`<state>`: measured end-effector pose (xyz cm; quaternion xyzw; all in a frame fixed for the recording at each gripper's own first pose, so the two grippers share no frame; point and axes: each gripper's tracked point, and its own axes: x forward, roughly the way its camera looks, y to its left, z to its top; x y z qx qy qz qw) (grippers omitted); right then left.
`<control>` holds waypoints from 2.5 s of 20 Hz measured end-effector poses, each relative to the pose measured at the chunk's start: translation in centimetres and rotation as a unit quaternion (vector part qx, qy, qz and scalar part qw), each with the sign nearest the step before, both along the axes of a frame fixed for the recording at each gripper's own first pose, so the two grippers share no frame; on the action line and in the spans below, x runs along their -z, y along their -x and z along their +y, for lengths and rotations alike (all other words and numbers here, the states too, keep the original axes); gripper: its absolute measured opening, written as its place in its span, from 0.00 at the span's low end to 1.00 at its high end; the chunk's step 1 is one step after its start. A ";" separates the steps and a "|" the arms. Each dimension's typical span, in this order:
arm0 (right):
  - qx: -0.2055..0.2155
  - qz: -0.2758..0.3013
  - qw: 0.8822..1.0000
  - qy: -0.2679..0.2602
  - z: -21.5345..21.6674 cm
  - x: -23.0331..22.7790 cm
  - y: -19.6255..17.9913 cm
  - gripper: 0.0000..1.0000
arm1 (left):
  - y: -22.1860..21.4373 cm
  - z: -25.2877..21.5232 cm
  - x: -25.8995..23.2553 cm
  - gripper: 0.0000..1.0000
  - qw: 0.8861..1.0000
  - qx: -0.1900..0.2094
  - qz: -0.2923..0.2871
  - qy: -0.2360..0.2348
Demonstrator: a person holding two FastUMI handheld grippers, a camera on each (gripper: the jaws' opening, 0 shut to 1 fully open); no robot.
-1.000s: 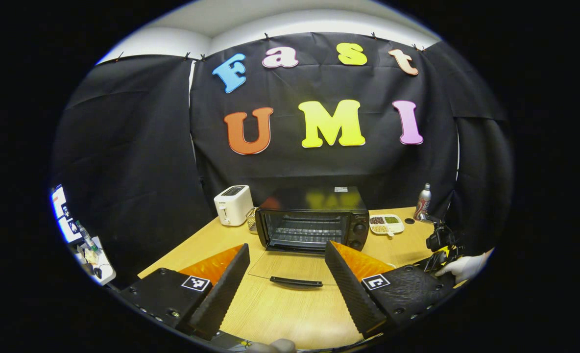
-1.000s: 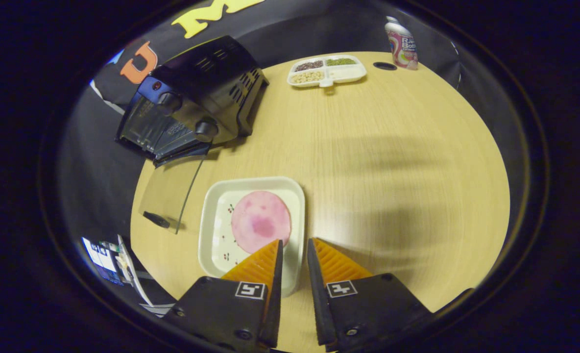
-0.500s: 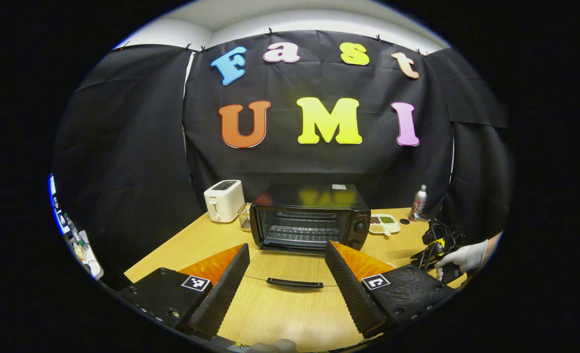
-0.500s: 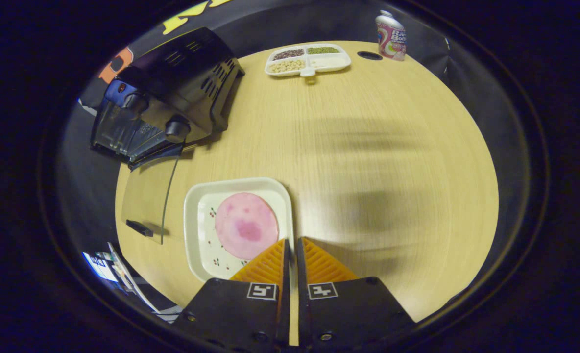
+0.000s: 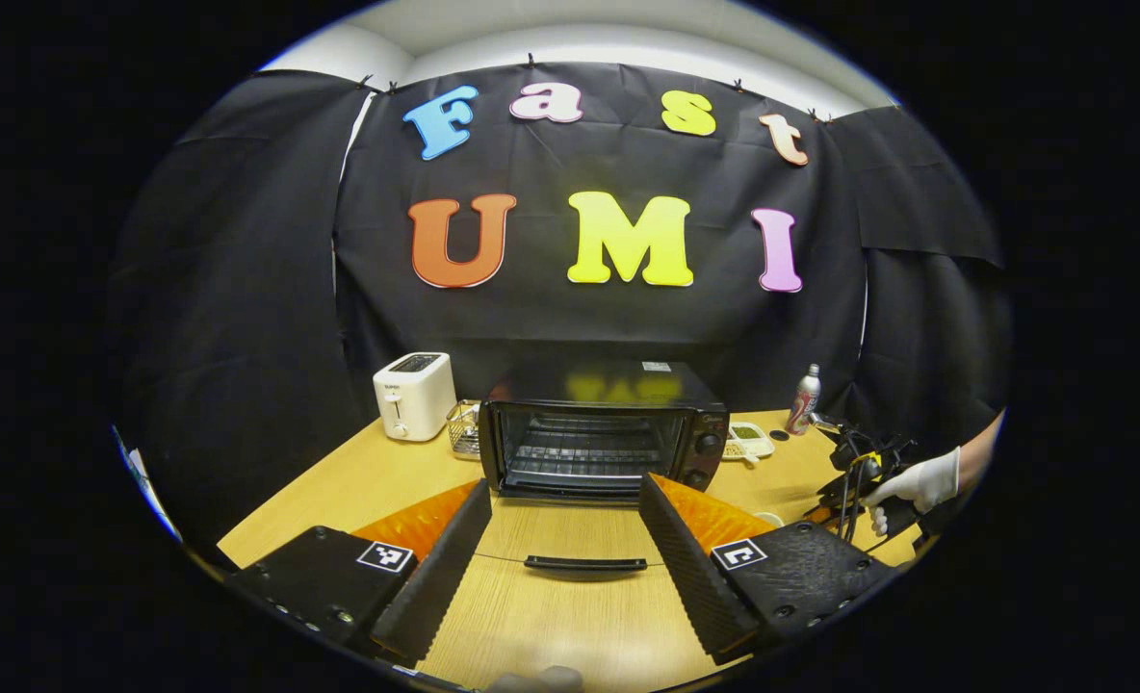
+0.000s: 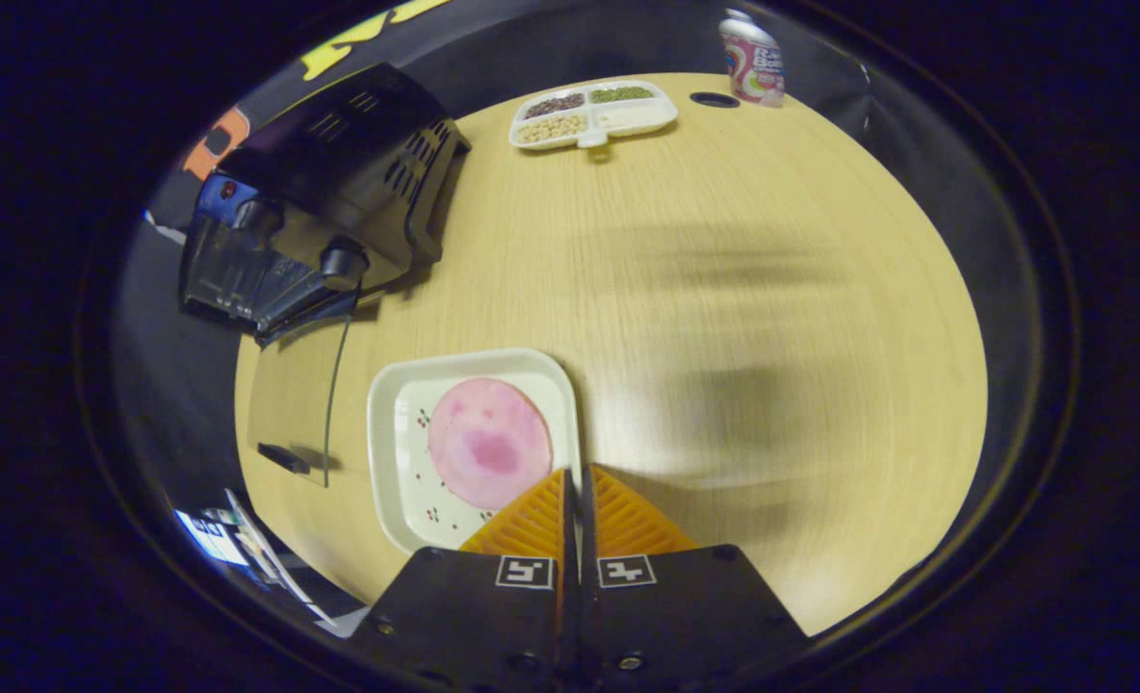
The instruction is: Open the electric oven with the left hand, put the food in, and close the electric oven.
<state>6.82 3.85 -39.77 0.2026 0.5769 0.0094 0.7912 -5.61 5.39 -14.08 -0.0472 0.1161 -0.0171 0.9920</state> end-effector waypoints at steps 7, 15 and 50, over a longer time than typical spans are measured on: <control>0.139 -0.059 0.976 -0.158 0.5 -2.0 1.6 0.02 | -0.5 0.6 -1.0 0.97 1.000 0.030 -0.006 -0.006; 0.220 -0.131 0.940 -0.224 2.7 -6.8 2.2 0.04 | -1.2 0.6 -2.8 0.97 0.998 0.055 -0.006 -0.007; 0.240 -0.234 0.902 -0.273 23.5 -9.2 -19.6 0.02 | 1.3 11.5 -4.4 0.97 0.996 -0.077 0.037 -0.037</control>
